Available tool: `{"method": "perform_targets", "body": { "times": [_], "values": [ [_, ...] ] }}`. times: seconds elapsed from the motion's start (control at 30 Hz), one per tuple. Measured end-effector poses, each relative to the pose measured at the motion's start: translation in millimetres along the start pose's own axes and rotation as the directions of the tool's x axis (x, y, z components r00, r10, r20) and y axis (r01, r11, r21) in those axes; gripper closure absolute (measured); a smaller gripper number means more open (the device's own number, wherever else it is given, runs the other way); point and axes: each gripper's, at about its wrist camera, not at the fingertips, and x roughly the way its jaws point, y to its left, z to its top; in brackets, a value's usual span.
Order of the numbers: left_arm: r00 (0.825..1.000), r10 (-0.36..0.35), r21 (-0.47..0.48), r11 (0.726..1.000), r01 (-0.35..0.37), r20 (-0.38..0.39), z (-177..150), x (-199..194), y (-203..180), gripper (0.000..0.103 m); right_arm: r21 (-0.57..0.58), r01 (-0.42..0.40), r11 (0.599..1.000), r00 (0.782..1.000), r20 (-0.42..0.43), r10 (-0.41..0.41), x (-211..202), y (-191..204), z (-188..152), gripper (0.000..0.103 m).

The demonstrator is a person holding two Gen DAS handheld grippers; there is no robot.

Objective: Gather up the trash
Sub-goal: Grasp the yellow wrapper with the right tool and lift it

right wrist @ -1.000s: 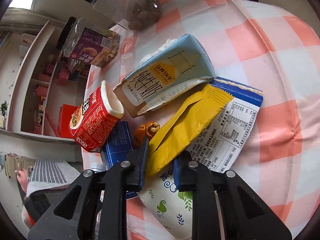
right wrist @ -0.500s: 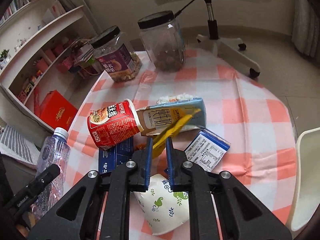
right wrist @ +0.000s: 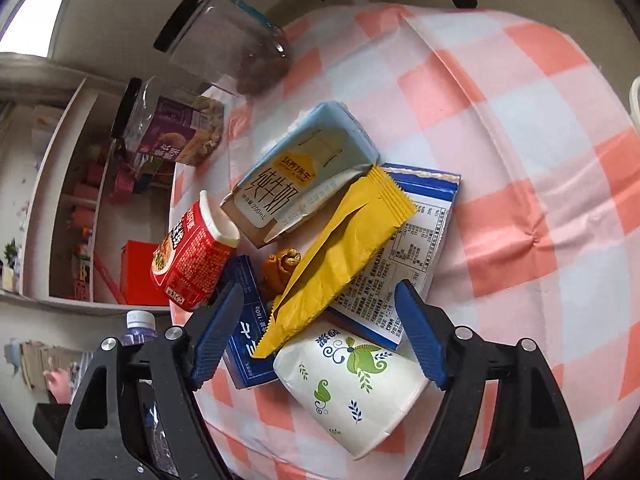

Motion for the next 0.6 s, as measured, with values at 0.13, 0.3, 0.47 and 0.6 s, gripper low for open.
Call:
{"method": "perform_targets", "body": {
  "times": [0.13,0.3,0.47,0.6],
  "values": [
    [1.0,0.004,-0.004,1.0,-0.004,-0.016,-2,3,7,0.045,0.024,-0.048,0.999,0.998,0.028,0.047,10,0,5,0.026],
    [0.999,0.01,-0.018,1.0,-0.01,-0.034,-2,9,16,0.045,-0.044,0.028,0.999,0.998,0.057,-0.025,25,12,10,0.026],
    [0.999,0.0,-0.033,0.999,-0.002,-0.046,0,14,17,0.045,-0.142,0.077,0.987,0.995,0.07,-0.068,31,21,9,0.065],
    [0.999,0.002,-0.014,1.0,-0.003,-0.038,0,13,12,0.045,-0.137,0.032,0.99,0.999,0.031,-0.028,33,20,10,0.092]
  ]
}}
